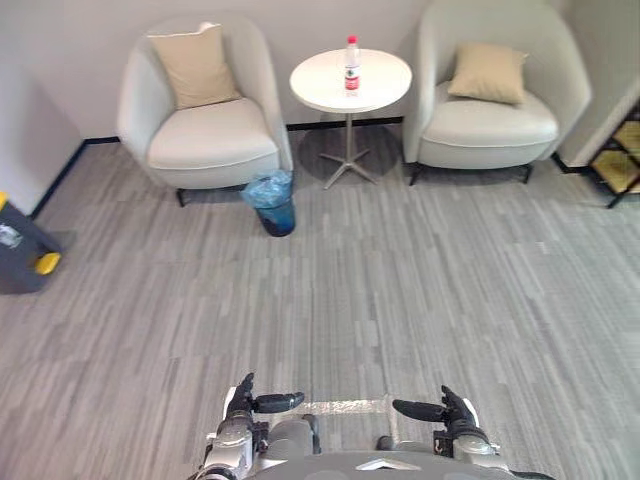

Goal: Organize the slippers on the shoe rack

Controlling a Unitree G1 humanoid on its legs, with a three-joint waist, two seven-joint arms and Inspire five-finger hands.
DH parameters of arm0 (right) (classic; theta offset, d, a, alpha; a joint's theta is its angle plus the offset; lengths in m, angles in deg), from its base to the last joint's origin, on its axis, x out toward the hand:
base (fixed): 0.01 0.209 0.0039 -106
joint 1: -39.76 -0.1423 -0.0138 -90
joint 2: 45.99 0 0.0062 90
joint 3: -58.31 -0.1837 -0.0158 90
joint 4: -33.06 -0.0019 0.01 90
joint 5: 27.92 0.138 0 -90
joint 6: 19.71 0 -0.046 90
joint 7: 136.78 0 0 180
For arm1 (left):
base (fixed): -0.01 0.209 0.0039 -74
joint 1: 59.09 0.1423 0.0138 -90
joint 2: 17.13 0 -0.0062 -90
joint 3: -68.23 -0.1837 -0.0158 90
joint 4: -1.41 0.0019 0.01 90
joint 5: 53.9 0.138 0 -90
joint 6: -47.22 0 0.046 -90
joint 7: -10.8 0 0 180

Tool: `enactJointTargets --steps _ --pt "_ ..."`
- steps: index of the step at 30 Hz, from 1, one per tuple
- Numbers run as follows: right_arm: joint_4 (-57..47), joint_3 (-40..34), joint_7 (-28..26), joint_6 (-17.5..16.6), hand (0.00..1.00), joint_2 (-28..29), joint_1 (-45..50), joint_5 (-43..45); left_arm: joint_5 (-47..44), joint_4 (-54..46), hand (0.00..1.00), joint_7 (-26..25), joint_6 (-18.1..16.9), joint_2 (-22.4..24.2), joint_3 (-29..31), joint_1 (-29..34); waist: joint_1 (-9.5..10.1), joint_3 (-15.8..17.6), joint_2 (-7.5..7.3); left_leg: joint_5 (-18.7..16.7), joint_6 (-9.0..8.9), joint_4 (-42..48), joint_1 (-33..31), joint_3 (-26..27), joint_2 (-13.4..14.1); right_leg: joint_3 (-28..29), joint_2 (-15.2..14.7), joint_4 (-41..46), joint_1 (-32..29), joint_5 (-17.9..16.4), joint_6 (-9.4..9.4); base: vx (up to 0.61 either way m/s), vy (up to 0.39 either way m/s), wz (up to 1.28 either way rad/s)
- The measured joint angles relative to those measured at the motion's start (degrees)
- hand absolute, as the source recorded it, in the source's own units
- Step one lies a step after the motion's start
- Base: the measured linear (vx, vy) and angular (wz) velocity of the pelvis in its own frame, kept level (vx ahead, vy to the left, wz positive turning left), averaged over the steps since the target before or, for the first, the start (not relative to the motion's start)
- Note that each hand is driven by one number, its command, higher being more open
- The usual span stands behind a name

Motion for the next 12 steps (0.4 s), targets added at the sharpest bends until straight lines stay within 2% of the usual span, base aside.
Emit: enactJointTargets --steps 2,5,12 --pt "-0.02 0.16 -0.15 0.01 1.0 0.45 0.39 -0.05 0.06 0.3 1.0 0.04 0.38 -0.2 -0.14 0.08 0.0 -0.4 -0.79 -0.03 -0.03 -1.54 2.33 0.7 -0.75 0.07 -0.87 1.37 0.53 -1.37 0.72 0.19 0.017 -0.2" --pt "-0.07 0.14 -0.18 0.0 1.0 0.37 0.52 -0.04 0.04 0.54 1.0 0.1 0.47 0.02 -0.85 0.16 -0.22 -0.49 -0.61 -0.04 -0.02 -2.24 4.2 0.43 -1.33 -0.33 -1.49 1.59 2.14 -2.35 1.25 0.13 -0.019 0.02" --pt "-0.11 0.02 -0.18 -0.04 1.0 0.2 1.14 -0.03 -0.17 0.5 1.0 0.13 0.45 0.46 -1.58 0.74 -0.21 -1.26 0.0 -0.03 -0.04 -4.15 5.99 -1.88 -1.03 -2.82 -0.78 1.6 4.11 -3.77 0.55 0.03 -0.062 0.15"
